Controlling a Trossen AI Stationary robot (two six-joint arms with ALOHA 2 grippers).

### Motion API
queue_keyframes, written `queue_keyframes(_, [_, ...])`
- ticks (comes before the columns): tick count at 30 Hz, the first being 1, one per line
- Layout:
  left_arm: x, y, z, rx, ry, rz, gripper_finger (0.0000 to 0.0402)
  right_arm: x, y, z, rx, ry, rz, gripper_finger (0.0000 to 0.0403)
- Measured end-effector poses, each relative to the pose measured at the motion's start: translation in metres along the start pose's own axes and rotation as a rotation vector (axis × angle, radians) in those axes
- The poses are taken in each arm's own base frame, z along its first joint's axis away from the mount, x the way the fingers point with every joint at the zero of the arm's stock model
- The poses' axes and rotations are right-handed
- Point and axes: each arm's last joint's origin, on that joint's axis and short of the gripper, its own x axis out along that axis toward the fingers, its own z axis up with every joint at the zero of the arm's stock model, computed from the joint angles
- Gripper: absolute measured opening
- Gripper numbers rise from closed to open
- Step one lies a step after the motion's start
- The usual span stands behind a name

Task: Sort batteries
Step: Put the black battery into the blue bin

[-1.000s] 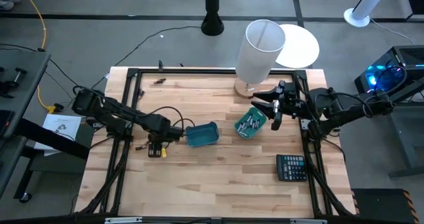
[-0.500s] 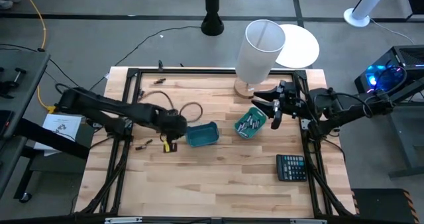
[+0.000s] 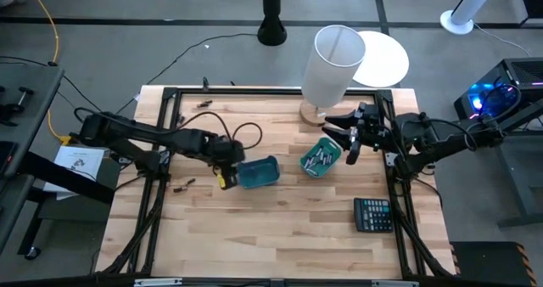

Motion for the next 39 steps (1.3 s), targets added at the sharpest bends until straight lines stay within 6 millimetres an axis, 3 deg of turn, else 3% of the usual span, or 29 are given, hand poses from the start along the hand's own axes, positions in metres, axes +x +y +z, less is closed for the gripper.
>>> queue_keyframes(6, [-0.006, 0.014, -0.034, -0.299, 0.304, 0.162, 0.0205, 0.000, 0.000, -0.001, -0.009, 0.004, -0.006, 0.0172])
queue_keyframes(9, [0.003, 0.019, -0.053, -0.434, 0.401, 0.243, 0.0204, 0.000, -0.001, -0.001, -0.014, 0.006, -0.012, 0.0172])
queue_keyframes(12, [0.021, 0.020, -0.070, -0.517, 0.469, 0.186, 0.0198, 0.000, -0.001, -0.001, -0.016, 0.004, -0.030, 0.0172])
queue_keyframes(25, [0.045, 0.026, -0.107, -0.459, 0.626, 0.114, 0.0189, 0.000, -0.003, -0.006, -0.037, 0.051, -0.046, 0.0172])
queue_keyframes(29, [0.054, 0.029, -0.120, -0.463, 0.641, 0.098, 0.0158, 0.000, -0.003, -0.006, -0.036, 0.051, -0.047, 0.0172])
queue_keyframes(34, [0.059, 0.026, -0.120, -0.491, 0.631, 0.004, 0.0031, 0.000, -0.003, -0.006, -0.035, 0.051, -0.047, 0.0172])
queue_keyframes(36, [0.056, 0.023, -0.110, -0.492, 0.585, -0.012, 0.0019, 0.000, -0.003, -0.006, -0.035, 0.051, -0.047, 0.0172])
queue_keyframes(39, [0.043, 0.016, -0.075, -0.436, 0.376, -0.049, 0.0017, 0.000, -0.003, -0.006, -0.035, 0.049, -0.053, 0.0172])
